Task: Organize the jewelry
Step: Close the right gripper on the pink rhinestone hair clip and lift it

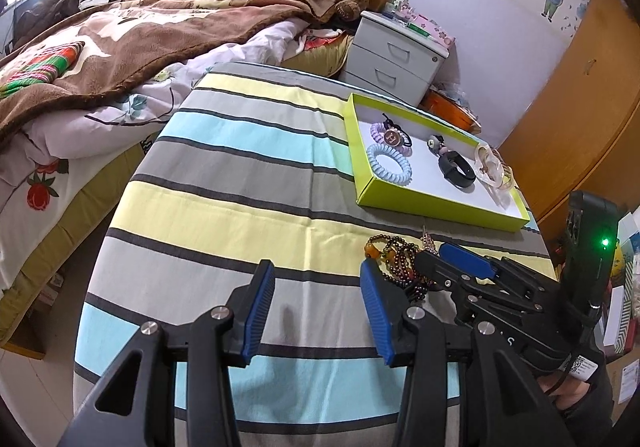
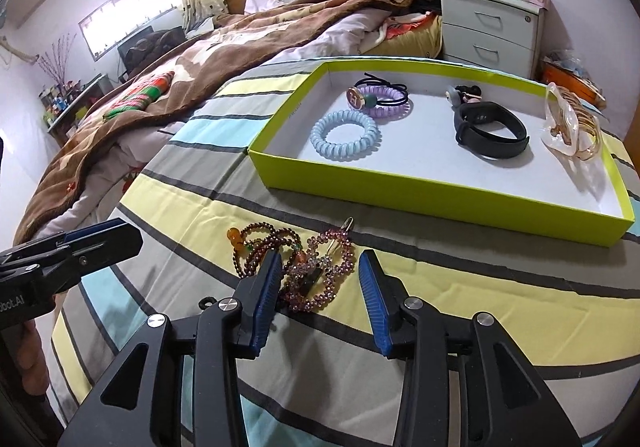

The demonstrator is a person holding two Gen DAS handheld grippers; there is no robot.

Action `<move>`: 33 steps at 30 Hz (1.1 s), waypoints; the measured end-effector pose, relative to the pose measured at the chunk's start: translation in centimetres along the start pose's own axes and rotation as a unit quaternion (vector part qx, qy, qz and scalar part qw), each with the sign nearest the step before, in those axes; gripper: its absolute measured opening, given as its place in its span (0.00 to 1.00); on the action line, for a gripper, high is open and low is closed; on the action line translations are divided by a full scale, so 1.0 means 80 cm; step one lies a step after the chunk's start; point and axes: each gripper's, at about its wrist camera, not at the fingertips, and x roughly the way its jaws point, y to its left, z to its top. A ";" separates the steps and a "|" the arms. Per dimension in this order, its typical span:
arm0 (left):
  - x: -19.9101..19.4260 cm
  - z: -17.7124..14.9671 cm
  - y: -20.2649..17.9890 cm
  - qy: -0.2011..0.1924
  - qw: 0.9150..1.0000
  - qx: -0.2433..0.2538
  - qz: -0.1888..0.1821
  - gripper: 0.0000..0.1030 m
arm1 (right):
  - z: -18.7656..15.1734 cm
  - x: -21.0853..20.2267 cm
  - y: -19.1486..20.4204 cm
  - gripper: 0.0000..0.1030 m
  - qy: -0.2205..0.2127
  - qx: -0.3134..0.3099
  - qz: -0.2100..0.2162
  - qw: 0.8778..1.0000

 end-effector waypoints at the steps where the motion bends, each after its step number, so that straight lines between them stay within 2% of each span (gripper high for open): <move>1: 0.000 0.000 0.000 0.000 1.000 0.000 0.000 0.45 | 0.000 -0.001 0.001 0.40 0.000 -0.002 -0.001 1.000; 3: 0.000 -0.001 -0.001 0.001 1.000 0.001 -0.001 0.45 | -0.001 -0.001 0.003 0.40 0.001 -0.007 -0.004 1.000; 7: 0.000 -0.001 -0.002 0.001 1.000 0.001 -0.001 0.45 | -0.003 -0.003 0.005 0.27 0.001 -0.011 -0.010 1.000; 9: 0.000 -0.001 -0.004 0.003 1.000 0.002 -0.001 0.45 | -0.004 -0.004 0.006 0.25 0.000 -0.016 -0.010 1.000; 24: 0.008 -0.003 -0.019 0.015 1.000 0.013 -0.001 0.45 | -0.011 -0.028 -0.005 0.24 -0.021 -0.029 -0.036 0.999; 30: 0.021 -0.005 -0.031 0.031 0.999 0.020 -0.012 0.45 | -0.016 -0.045 -0.022 0.24 -0.028 -0.032 -0.058 0.997; 33: 0.037 -0.006 -0.038 0.053 0.998 0.013 -0.017 0.45 | -0.020 -0.054 -0.032 0.24 -0.033 -0.022 -0.061 0.997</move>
